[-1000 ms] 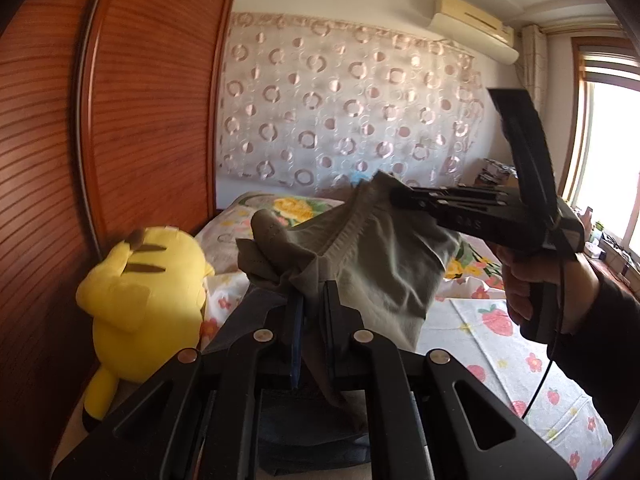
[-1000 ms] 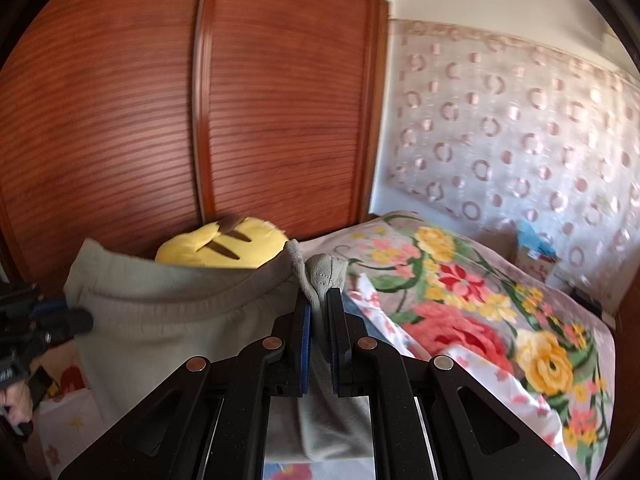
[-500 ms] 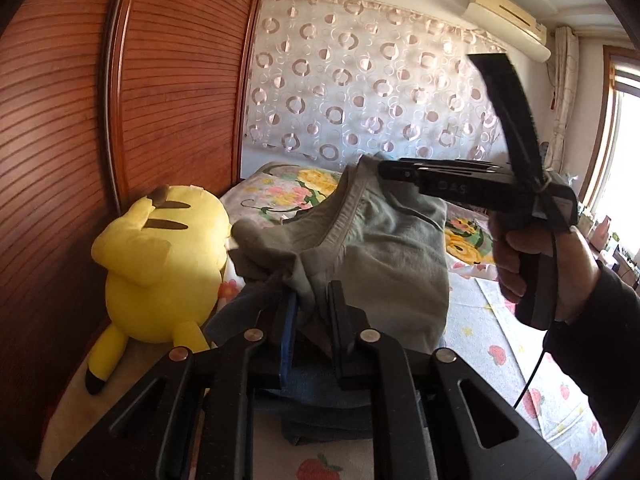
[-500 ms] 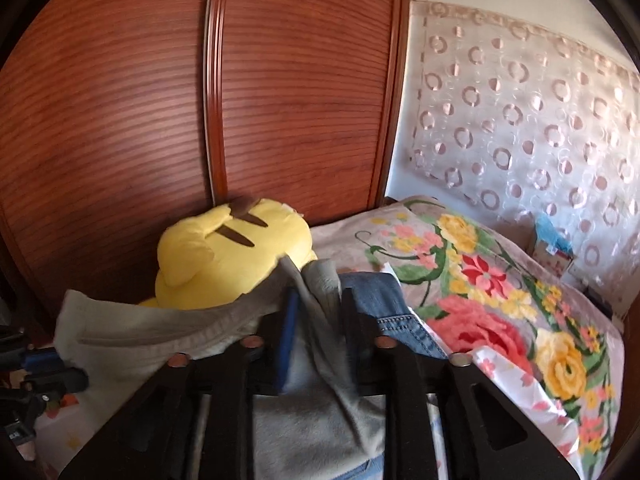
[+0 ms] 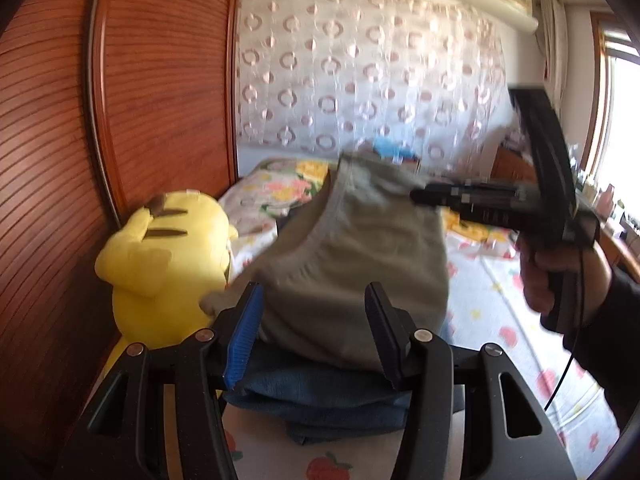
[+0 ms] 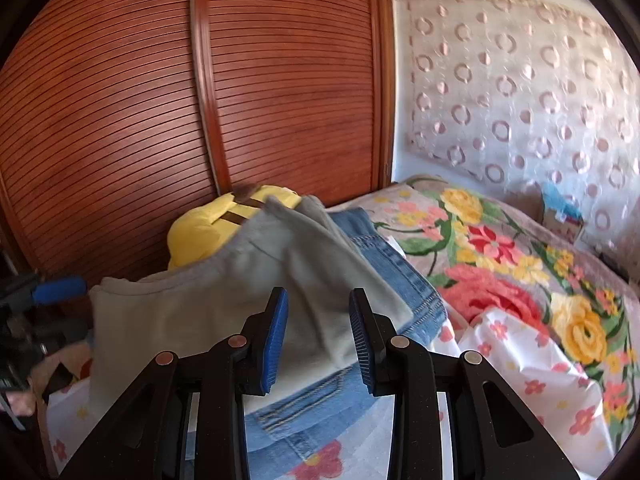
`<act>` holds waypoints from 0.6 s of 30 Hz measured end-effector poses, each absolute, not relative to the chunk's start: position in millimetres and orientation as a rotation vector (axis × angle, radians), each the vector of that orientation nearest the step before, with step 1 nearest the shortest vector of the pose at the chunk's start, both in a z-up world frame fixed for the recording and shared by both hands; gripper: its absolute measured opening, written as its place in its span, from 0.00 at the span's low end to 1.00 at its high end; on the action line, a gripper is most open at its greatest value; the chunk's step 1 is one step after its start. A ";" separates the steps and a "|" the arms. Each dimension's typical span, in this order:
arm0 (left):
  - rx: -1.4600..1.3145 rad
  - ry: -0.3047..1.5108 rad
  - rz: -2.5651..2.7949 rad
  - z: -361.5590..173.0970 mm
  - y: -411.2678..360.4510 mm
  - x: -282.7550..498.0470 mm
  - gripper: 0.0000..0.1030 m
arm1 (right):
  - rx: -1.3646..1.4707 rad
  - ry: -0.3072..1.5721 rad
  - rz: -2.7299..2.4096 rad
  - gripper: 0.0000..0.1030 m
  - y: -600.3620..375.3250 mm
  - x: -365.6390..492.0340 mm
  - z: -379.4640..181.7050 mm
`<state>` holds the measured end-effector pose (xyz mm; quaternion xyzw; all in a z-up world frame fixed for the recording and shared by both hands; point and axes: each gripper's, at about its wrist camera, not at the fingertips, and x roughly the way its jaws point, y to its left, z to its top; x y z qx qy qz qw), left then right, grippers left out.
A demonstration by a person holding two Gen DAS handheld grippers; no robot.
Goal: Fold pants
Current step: 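Lower the folded pants onto the folded blue jeans with both grippers, then open both grippers and pull them back from the stacked clothes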
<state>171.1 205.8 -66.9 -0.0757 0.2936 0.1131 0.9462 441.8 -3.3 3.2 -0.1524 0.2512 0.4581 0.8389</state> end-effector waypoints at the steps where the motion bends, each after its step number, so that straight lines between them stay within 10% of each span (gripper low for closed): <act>1: -0.157 0.616 0.230 -72.3 207.0 173.1 0.52 | -0.322 0.535 0.964 0.32 -0.3 445.9 3.0; 18: -0.150 0.652 0.240 -80.5 203.2 169.9 0.52 | -0.283 0.513 0.918 0.32 -11.8 399.3 6.4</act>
